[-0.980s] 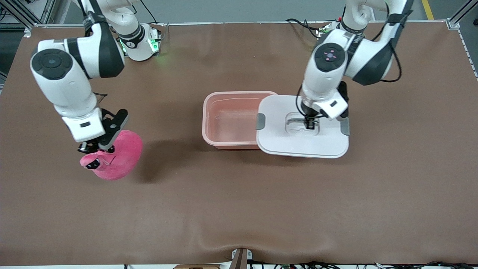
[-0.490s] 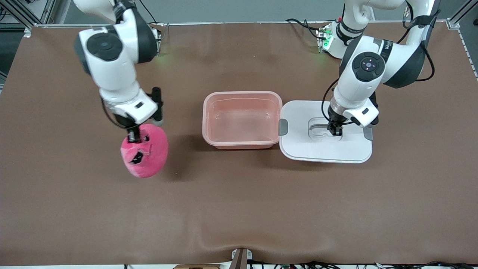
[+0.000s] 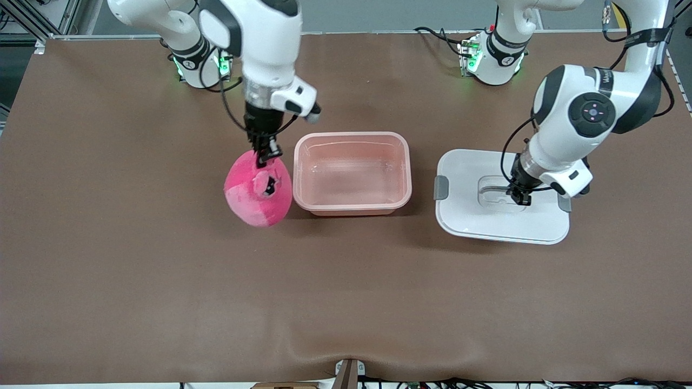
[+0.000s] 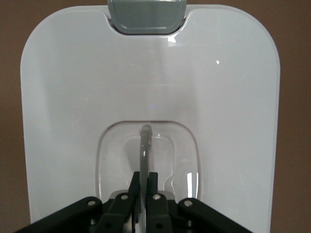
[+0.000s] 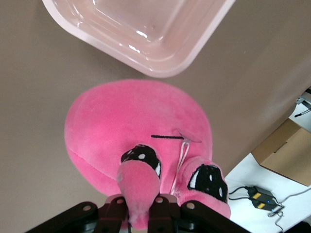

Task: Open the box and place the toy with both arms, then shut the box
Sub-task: 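Carry the pink toy into the open box with the right gripper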

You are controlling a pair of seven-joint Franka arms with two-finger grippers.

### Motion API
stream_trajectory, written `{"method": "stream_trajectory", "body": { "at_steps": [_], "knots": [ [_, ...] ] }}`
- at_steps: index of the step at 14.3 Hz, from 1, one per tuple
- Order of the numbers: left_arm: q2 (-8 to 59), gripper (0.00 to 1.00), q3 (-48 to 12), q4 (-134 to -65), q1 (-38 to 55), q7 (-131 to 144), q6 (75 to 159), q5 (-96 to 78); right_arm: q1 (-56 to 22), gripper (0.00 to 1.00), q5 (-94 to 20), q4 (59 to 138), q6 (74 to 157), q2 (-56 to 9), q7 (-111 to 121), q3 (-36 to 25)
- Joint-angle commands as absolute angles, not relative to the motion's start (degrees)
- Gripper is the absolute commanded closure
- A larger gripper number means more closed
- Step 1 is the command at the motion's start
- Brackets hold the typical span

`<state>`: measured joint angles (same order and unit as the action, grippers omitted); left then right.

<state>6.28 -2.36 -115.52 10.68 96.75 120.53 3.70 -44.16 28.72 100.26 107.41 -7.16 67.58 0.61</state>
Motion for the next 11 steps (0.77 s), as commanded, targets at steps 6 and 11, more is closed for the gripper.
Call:
{"method": "stream_trajectory", "body": {
  "at_steps": [6,11],
  "knots": [
    [5.4,1.0,-2.9,-116.6,9.2,94.1,121.4,2.5,-54.3,1.0,32.0,94.8,97.0,-12.9,59.8,-0.2],
    [5.4,1.0,-2.9,-116.6,9.1,92.2,121.4,2.5,-56.9,1.0,32.8,94.7,96.9,-15.4,55.6,-0.1]
  ]
}}
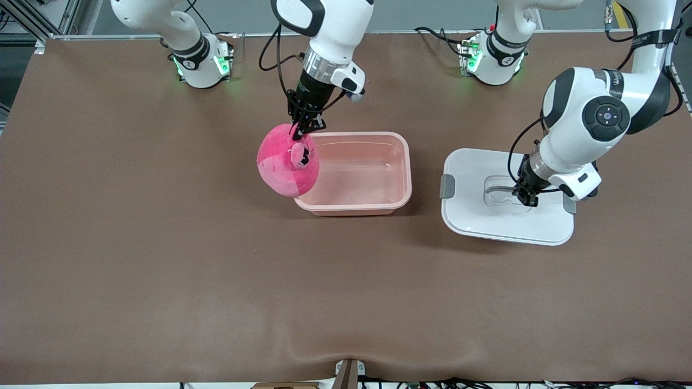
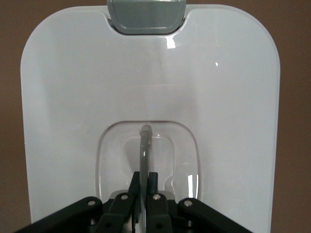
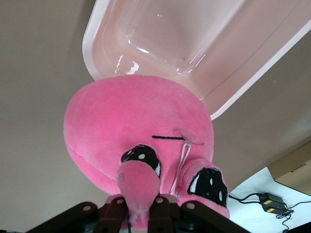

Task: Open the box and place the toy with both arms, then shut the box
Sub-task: 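Carry the pink toy into the open box with the right gripper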

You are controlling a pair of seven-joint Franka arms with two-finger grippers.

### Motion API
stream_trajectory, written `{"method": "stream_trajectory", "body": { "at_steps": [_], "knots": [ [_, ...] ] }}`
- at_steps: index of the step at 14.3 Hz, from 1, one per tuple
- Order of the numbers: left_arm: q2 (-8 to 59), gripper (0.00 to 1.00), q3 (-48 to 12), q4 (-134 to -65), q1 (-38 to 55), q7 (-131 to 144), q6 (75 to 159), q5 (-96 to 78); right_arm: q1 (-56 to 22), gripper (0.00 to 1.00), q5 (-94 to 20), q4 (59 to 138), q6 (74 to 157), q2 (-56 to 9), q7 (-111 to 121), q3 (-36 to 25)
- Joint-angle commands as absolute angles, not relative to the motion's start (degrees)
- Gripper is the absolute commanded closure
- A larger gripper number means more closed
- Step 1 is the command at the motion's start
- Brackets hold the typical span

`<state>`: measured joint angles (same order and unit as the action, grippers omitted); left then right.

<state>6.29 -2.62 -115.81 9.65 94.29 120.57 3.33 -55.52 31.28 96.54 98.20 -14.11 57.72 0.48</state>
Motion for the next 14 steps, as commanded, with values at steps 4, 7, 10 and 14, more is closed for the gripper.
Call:
{"method": "stream_trajectory", "body": {
  "at_steps": [4,7,10,14],
  "knots": [
    [5.6,1.0,-2.9,-116.6,8.7,92.2,121.4,2.5,-59.3,0.54,32.7,90.8,96.8,-19.8,52.8,-0.2],
    [5.6,1.0,-2.9,-116.6,8.7,92.2,121.4,2.5,-59.7,0.0,32.6,89.7,96.4,-20.5,52.6,-0.2],
    [5.6,1.0,-2.9,-116.6,8.7,92.2,121.4,2.5,-59.2,0.0,32.4,88.3,93.7,-20.2,52.5,-0.4],
    [5.7,1.0,-2.9,-116.7,8.7,92.2,121.4,2.5,-58.8,0.0,32.2,87.5,91.5,-20.0,52.6,-0.6]
  ]
}}
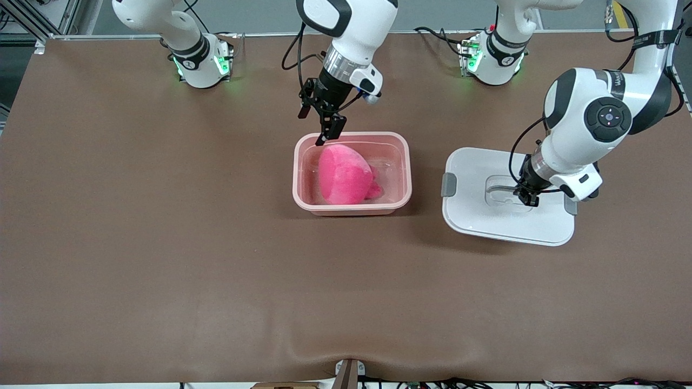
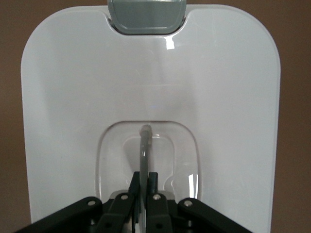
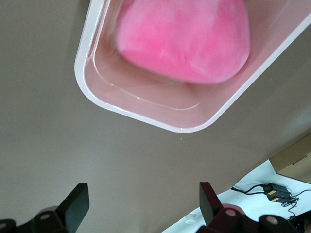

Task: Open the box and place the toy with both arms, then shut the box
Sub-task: 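Carry the pink toy into the open box with the right gripper, then open the right gripper and withdraw it while the left gripper returns the lid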

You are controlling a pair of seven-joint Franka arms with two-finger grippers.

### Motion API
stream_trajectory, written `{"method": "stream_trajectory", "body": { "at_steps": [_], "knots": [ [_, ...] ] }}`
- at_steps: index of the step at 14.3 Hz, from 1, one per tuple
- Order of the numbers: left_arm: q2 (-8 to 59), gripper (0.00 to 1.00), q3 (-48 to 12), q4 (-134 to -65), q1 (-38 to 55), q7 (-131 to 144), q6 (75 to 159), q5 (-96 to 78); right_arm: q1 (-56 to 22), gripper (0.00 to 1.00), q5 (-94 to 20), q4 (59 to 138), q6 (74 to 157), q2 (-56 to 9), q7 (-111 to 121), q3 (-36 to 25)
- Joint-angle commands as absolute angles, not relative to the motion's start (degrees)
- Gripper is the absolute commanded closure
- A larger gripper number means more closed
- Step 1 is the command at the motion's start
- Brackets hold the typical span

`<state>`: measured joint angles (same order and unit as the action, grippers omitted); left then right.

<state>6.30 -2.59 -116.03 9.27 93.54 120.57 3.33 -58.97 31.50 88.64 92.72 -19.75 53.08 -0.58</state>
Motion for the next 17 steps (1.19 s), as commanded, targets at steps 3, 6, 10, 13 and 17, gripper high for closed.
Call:
{"method": "stream_trajectory", "body": {
  "at_steps": [3,6,10,13,17],
  "knots": [
    [5.7,1.0,-2.9,-116.6,8.7,92.2,121.4,2.5,-56.3,0.0,31.5,87.5,91.4,-19.6,52.6,-0.7],
    [5.7,1.0,-2.9,-116.6,8.7,91.4,121.4,2.5,-52.2,0.0,29.9,87.7,91.4,-18.2,51.4,-0.7],
    [5.5,1.0,-3.0,-116.6,8.9,91.4,121.3,2.4,-44.2,0.0,24.4,88.0,91.5,-17.1,46.5,-0.7],
    [5.1,1.0,-4.0,-116.5,9.8,93.3,120.8,1.9,-38.4,0.0,23.6,88.0,91.7,-16.7,40.2,-0.7],
    [5.0,1.0,-9.0,-115.6,9.7,101.1,120.4,1.4,-28.4,0.0,17.9,88.0,92.3,-16.7,31.3,-0.7]
  ]
}}
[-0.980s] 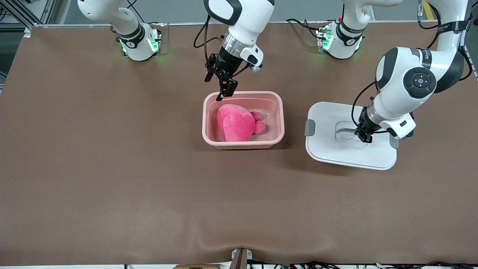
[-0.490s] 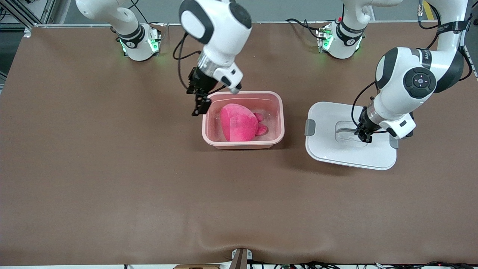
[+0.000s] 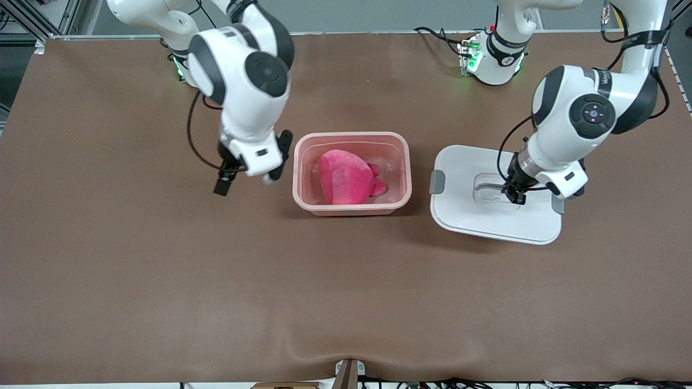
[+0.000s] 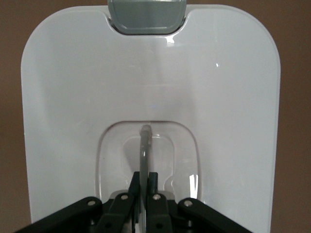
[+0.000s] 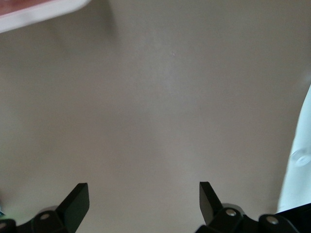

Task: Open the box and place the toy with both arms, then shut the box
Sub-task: 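Open the right gripper and withdraw it while the left gripper returns the lid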

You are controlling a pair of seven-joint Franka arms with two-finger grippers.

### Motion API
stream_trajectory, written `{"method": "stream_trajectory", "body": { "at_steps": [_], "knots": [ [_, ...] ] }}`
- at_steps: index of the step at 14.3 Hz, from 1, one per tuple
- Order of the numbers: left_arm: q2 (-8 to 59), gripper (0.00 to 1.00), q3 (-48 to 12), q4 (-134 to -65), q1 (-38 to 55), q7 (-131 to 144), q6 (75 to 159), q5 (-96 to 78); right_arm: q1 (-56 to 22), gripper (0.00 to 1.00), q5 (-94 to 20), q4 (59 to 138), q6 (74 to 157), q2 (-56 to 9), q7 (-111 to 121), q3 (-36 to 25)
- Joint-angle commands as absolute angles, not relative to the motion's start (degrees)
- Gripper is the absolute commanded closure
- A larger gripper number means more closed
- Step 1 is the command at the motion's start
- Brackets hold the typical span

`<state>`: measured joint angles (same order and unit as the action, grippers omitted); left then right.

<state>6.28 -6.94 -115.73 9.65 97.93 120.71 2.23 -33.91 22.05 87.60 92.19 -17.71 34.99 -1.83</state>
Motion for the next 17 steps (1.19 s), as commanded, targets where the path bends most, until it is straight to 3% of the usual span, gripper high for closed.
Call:
{"method": "stream_trajectory", "body": {
  "at_steps": [1,5,8,11,17],
  "knots": [
    [5.0,1.0,-10.2,-115.4,9.7,103.2,120.4,1.4,-25.1,0.0,15.2,88.0,92.3,-16.4,30.8,-0.7],
    [5.5,1.0,-14.8,-113.6,9.8,110.0,120.4,1.5,-13.9,0.0,5.1,88.2,92.9,-15.0,23.3,-0.7],
    [5.7,1.0,-17.8,-112.7,10.0,113.2,120.4,1.5,-8.7,0.0,4.1,88.9,93.5,-12.2,22.1,-0.7],
    [7.0,1.0,-20.5,-110.2,10.5,118.6,120.4,1.9,-1.8,0.0,-1.1,93.8,94.0,-7.1,21.9,-0.7],
    [11.5,1.0,-20.7,-104.6,15.6,126.9,119.2,2.3,-0.3,0.0,-3.7,99.5,92.5,0.3,7.6,-0.6]
  ]
}}
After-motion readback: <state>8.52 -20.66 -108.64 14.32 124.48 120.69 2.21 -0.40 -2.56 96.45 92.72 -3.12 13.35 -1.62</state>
